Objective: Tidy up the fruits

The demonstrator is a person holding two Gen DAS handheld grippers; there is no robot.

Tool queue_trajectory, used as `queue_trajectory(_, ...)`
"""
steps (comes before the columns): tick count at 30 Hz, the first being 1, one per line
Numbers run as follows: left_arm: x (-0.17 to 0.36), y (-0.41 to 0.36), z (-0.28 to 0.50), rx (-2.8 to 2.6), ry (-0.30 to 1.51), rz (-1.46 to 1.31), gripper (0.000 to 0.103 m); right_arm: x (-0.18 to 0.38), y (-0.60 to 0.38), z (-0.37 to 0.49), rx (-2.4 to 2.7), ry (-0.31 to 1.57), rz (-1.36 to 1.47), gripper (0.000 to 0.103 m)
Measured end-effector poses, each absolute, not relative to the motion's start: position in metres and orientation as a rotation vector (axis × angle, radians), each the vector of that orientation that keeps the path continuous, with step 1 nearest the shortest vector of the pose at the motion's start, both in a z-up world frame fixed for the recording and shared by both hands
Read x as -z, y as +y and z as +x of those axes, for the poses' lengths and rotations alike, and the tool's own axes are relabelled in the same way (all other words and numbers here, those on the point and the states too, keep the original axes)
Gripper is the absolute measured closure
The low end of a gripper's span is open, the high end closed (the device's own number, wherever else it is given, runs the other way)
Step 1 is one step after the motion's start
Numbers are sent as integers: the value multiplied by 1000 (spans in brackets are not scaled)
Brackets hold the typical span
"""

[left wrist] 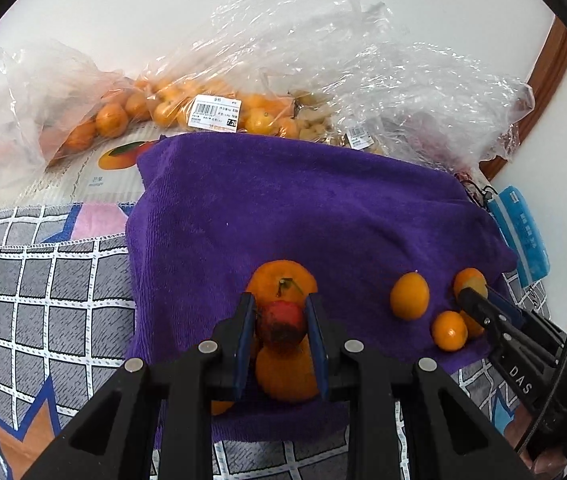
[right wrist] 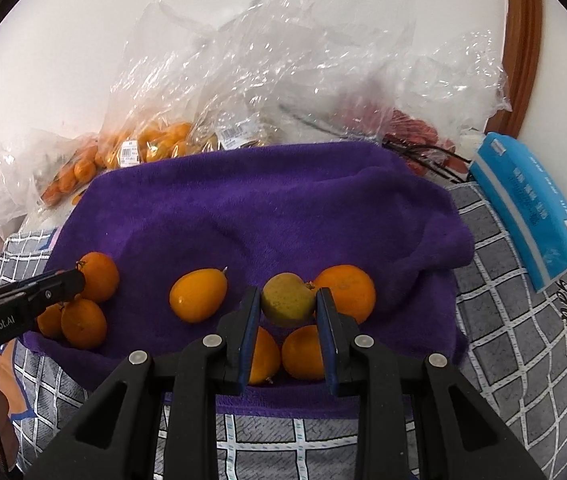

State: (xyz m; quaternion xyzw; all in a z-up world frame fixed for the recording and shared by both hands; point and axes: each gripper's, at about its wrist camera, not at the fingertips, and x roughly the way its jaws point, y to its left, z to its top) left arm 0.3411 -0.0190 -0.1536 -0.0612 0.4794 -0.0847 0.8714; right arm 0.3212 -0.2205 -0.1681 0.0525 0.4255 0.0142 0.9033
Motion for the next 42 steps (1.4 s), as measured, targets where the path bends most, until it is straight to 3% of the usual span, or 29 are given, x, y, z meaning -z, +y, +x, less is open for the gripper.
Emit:
queue_trajectory(12,155,-19,341,183,990,-141,77,175,-219,322,-50,868,97,75)
queue_trajectory(21,159,-19,341,172,1011,-131,69,175,-219,319,-57,866,90,71)
queue_trajectory(24,153,-23,337,184,1004,-102,60,172,-220,317,-61,873,100,67)
queue_trajectory(26,147,-24,333,180,993,-95,43,167,-222,314,-58,874,103,67)
queue_trajectory(31,128,-27,315,182,956,-75,38,145,-226,297,-34,847,103,56)
queue_trajectory(36,109,-28,287,174,937,-69,35,119,-226,271,-6,819,77,55)
queue_trajectory(42,81,-25,239,135,879,-51,19,90,-229,228,5,809,99,55)
